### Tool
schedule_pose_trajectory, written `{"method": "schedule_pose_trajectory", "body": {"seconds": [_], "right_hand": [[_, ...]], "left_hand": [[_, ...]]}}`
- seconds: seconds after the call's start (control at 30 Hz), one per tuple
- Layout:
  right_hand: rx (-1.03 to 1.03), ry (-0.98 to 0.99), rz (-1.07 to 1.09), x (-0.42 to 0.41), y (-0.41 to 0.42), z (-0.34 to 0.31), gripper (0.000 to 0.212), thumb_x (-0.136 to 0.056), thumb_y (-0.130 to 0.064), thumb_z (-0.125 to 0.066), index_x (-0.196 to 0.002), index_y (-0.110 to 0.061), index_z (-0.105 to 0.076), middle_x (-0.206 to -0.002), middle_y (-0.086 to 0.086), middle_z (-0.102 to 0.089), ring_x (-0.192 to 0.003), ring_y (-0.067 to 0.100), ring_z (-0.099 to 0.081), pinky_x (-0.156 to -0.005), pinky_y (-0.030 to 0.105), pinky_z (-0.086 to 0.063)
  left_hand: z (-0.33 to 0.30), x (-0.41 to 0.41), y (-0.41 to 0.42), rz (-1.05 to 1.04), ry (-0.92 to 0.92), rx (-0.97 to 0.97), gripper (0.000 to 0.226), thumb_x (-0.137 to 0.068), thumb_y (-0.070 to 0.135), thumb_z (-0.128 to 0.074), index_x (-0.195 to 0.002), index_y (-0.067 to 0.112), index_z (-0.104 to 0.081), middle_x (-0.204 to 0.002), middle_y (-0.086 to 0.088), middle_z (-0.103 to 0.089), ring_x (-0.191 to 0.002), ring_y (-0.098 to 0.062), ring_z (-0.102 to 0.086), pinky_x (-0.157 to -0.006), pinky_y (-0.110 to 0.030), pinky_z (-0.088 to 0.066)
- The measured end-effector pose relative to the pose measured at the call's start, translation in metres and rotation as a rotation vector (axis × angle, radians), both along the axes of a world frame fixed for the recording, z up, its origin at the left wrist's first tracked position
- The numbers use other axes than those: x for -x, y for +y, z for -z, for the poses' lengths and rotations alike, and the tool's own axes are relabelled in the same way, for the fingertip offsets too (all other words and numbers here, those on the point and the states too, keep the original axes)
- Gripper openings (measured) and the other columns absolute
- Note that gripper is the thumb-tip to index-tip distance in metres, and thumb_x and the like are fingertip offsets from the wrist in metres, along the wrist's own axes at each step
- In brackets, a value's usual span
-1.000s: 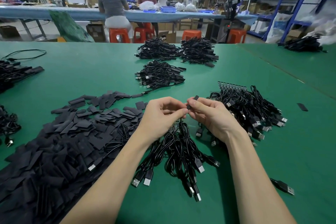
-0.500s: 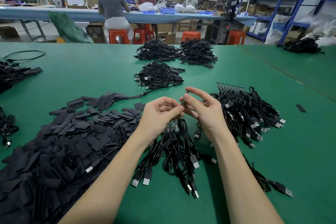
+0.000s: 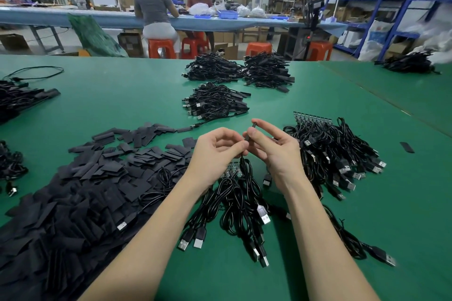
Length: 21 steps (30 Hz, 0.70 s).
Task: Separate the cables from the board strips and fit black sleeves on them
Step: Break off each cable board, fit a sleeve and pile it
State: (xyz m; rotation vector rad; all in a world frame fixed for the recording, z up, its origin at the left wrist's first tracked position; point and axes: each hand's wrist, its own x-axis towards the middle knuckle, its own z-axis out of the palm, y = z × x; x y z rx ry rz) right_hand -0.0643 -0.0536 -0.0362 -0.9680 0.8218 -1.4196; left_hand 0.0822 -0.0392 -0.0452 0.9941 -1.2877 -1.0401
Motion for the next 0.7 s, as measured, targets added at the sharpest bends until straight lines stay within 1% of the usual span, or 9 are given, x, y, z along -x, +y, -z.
{"method": "schedule_pose_trajectory", "body": {"seconds": [0.07,0.13,0.27,0.37,0.43,0.5,0.57,0.63,0.7], "right_hand": [[-0.018,-0.048,0.05,-0.003,0.0,-0.002,0.025,-0.084,-0.001,-0.078,-0.107,-0.011,-0.075,-0.086,0.015,-0.077,-0.074,0.019,-0.073,-0.071,0.025,-0.059],[-0.04,-0.144,0.109,-0.002,-0.001,-0.007,0.025,-0.085,-0.001,-0.077,-0.108,-0.01,-0.074,-0.083,0.013,-0.076,-0.07,0.017,-0.07,-0.068,0.023,-0.058],[-0.036,-0.244,0.195,0.003,-0.004,-0.015,0.025,-0.09,-0.004,-0.073,-0.114,-0.008,-0.071,-0.083,0.011,-0.075,-0.072,0.016,-0.069,-0.066,0.021,-0.058],[-0.097,-0.211,0.235,0.004,-0.005,-0.013,0.027,-0.096,-0.016,-0.069,-0.122,-0.013,-0.065,-0.09,0.012,-0.075,-0.075,0.019,-0.072,-0.067,0.025,-0.061],[-0.162,-0.149,0.239,0.006,-0.006,-0.011,0.022,-0.099,-0.024,-0.066,-0.12,-0.019,-0.061,-0.098,0.013,-0.076,-0.079,0.022,-0.072,-0.069,0.028,-0.063],[-0.2,-0.091,0.226,0.007,-0.008,-0.008,0.017,-0.101,-0.027,-0.062,-0.116,-0.019,-0.059,-0.102,0.014,-0.076,-0.079,0.024,-0.072,-0.069,0.028,-0.063],[-0.216,-0.036,0.189,0.005,-0.009,-0.006,0.02,-0.102,-0.027,-0.061,-0.117,-0.014,-0.059,-0.098,0.012,-0.077,-0.078,0.023,-0.071,-0.066,0.028,-0.062],[-0.225,0.019,0.136,0.002,-0.01,-0.003,0.02,-0.102,-0.025,-0.06,-0.118,-0.012,-0.061,-0.09,0.007,-0.078,-0.073,0.02,-0.07,-0.062,0.026,-0.061],[-0.223,0.072,0.092,0.0,-0.009,0.0,0.018,-0.102,-0.024,-0.059,-0.115,-0.012,-0.063,-0.084,0.004,-0.078,-0.067,0.017,-0.069,-0.058,0.024,-0.059]], "left_hand": [[-0.002,0.0,0.0,-0.001,-0.06,-0.063,0.018,-0.084,0.014,-0.08,-0.095,0.015,-0.066,-0.093,-0.004,-0.073,-0.081,-0.011,-0.072,-0.079,-0.02,-0.054],[-0.002,0.001,0.001,0.034,-0.191,-0.15,0.033,-0.079,0.026,-0.085,-0.101,0.02,-0.062,-0.104,0.0,-0.068,-0.085,-0.007,-0.07,-0.079,-0.016,-0.052],[-0.003,0.005,0.005,0.113,-0.289,-0.2,0.026,-0.082,0.026,-0.083,-0.097,0.026,-0.062,-0.088,0.006,-0.069,-0.067,0.0,-0.064,-0.069,-0.012,-0.046],[-0.01,-0.004,0.002,0.013,-0.317,-0.141,0.029,-0.083,0.028,-0.081,-0.101,0.029,-0.059,-0.093,0.007,-0.072,-0.071,0.0,-0.069,-0.068,-0.015,-0.049],[-0.018,-0.013,-0.004,-0.123,-0.378,-0.049,0.03,-0.082,0.029,-0.082,-0.1,0.03,-0.058,-0.094,0.008,-0.071,-0.072,0.006,-0.067,-0.067,-0.012,-0.05],[-0.028,-0.021,-0.02,-0.258,-0.448,0.08,0.025,-0.082,0.024,-0.082,-0.092,0.025,-0.06,-0.088,0.009,-0.069,-0.069,0.008,-0.064,-0.064,-0.007,-0.049],[-0.039,-0.026,-0.044,-0.351,-0.594,0.195,0.02,-0.081,0.019,-0.082,-0.087,0.019,-0.062,-0.08,0.01,-0.067,-0.062,0.005,-0.06,-0.063,-0.005,-0.045],[-0.048,-0.029,-0.073,-0.362,-0.773,0.23,0.018,-0.081,0.016,-0.079,-0.084,0.017,-0.061,-0.076,0.008,-0.065,-0.064,-0.002,-0.059,-0.067,-0.013,-0.049],[-0.049,-0.03,-0.101,-0.348,-1.016,0.203,0.016,-0.084,0.017,-0.074,-0.084,0.019,-0.059,-0.082,0.004,-0.064,-0.083,-0.02,-0.063,-0.074,-0.031,-0.052]]}}
